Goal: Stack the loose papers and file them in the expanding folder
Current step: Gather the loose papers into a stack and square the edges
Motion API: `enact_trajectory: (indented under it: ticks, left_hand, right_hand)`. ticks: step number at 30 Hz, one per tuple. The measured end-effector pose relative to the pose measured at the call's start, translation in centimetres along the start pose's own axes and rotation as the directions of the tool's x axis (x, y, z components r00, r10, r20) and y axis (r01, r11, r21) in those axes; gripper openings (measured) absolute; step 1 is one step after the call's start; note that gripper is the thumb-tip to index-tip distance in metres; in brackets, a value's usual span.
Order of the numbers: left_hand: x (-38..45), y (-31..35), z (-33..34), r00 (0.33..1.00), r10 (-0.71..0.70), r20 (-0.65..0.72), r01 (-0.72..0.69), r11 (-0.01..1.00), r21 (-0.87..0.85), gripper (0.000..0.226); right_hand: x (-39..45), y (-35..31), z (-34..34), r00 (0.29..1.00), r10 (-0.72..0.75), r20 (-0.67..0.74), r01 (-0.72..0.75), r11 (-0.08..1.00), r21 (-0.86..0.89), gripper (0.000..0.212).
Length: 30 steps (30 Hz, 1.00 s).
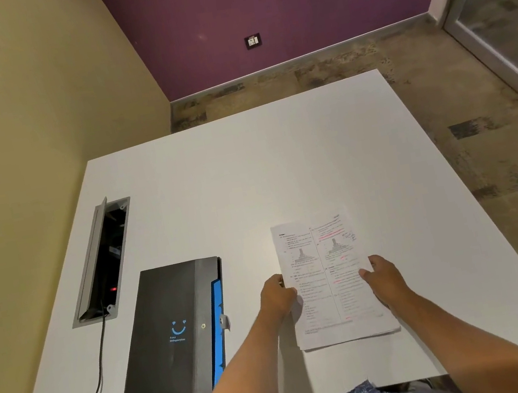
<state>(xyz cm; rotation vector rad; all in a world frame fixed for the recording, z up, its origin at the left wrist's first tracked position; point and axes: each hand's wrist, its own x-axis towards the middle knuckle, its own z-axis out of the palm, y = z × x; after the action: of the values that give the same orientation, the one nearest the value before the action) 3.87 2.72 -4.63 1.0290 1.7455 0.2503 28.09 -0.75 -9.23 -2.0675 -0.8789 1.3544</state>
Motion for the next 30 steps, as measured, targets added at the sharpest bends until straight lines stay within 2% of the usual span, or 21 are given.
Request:
enact_trajectory:
  ticks: [2, 6, 10, 13, 16, 17, 20, 22, 28, 30]
  left_hand:
    - [-0.2, -0.1, 0.4, 0.999, 0.042, 0.007, -0.042, 0.998, 0.038, 0.029]
    - [-0.2, 0.2, 0.7, 0.995, 0.097, 0.006, -0.097, 0.987, 0.128, 0.014]
    - [-0.1, 0.5, 0.8, 0.993, 0.113, -0.032, -0.105, 0.977, 0.188, 0.04]
    - [-0.1, 0.4, 0.9, 0.992, 0.106, -0.065, -0.091, 0.975, 0.204, 0.04]
    - [-0.2, 0.3, 0.9, 0.988, 0.103, -0.111, -0.082, 0.98, 0.183, 0.017]
    - [-0.2, 0.3, 0.9, 0.988, 0.1, -0.121, -0.078, 0.981, 0.176, 0.017]
    - [-0.2, 0.4, 1.0, 0.989, 0.086, -0.119, -0.063, 0.981, 0.184, 0.039]
    - [-0.3, 0.6, 1.0, 0.991, 0.075, -0.113, -0.053, 0.98, 0.19, 0.044]
    - [-0.2, 1.1, 0.7, 0.995, 0.028, -0.095, -0.007, 0.977, 0.213, 0.024]
    - [-0.1, 1.2, 0.5, 0.994, 0.043, -0.105, -0.02, 0.976, 0.215, 0.03]
  right_hand:
    - [-0.4, 0.1, 0.3, 0.998, -0.001, -0.064, -0.004, 0.997, -0.081, 0.02]
    - [-1.1, 0.1, 0.2, 0.982, -0.015, -0.191, -0.028, 0.975, -0.22, 0.011]
    - [-1.6, 0.0, 0.0, 0.968, -0.077, -0.237, -0.019, 0.926, -0.378, 0.025]
    - [-1.9, -0.5, 0.0, 0.967, -0.088, -0.238, -0.03, 0.891, -0.453, 0.038]
    - [-2.4, -1.2, 0.2, 0.967, -0.082, -0.24, -0.047, 0.871, -0.49, 0.046]
    - [-2.5, -1.4, 0.3, 0.968, -0.08, -0.239, -0.052, 0.865, -0.5, 0.048]
    - [-2.8, -1.9, 0.2, 0.97, -0.072, -0.23, -0.066, 0.838, -0.541, 0.046]
    - [-3.0, -2.2, 0.1, 0.973, -0.061, -0.225, -0.075, 0.831, -0.551, 0.045]
    - [-3.1, -3.3, -0.2, 0.972, -0.007, -0.235, -0.125, 0.833, -0.54, 0.042]
    - [-3.0, -3.7, -0.2, 0.969, 0.032, -0.244, -0.158, 0.842, -0.516, 0.044]
